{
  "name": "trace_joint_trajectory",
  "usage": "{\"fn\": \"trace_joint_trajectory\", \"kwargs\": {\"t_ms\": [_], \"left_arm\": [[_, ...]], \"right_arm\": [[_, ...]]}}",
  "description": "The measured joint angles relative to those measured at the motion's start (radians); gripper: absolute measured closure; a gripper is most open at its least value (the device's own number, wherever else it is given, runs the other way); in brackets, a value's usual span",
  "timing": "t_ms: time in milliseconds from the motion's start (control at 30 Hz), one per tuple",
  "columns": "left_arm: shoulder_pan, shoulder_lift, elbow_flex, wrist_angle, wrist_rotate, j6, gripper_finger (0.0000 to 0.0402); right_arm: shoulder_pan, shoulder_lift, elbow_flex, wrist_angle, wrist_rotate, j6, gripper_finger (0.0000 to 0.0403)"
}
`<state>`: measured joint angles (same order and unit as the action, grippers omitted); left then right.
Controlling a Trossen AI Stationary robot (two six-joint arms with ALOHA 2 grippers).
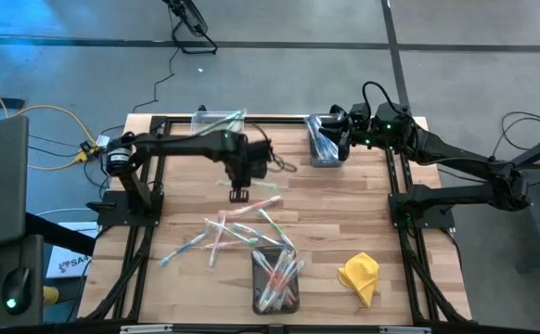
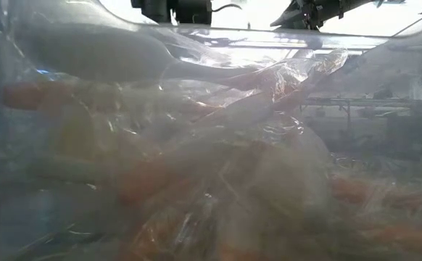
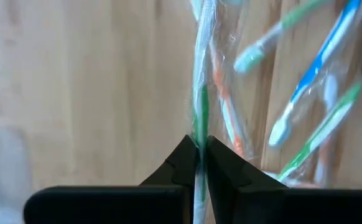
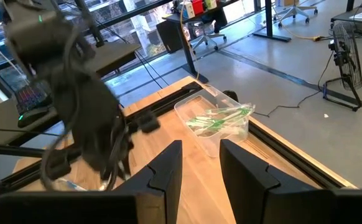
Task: Pick & Place Toothbrushes
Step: Put the green toothbrush into the transparent bin
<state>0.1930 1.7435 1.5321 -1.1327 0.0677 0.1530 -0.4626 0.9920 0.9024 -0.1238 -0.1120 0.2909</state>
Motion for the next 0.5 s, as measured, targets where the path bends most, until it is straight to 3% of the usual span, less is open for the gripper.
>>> {"fn": "trace_joint_trajectory", "kwargs": {"t_ms": [267,500], "left_arm": [[0.072,-0.001,0.158,-0.040,0.000,-0.031,0.0385],[0.142,-0.003,0.207,-0.050,0.000,-0.021,0.0385]], "right_arm": [[0.000,0.000,0.000,0.000,0.000,0.000,0.0302],[0.000,0.000,0.000,0.000,0.000,0.000,0.0302]]}}
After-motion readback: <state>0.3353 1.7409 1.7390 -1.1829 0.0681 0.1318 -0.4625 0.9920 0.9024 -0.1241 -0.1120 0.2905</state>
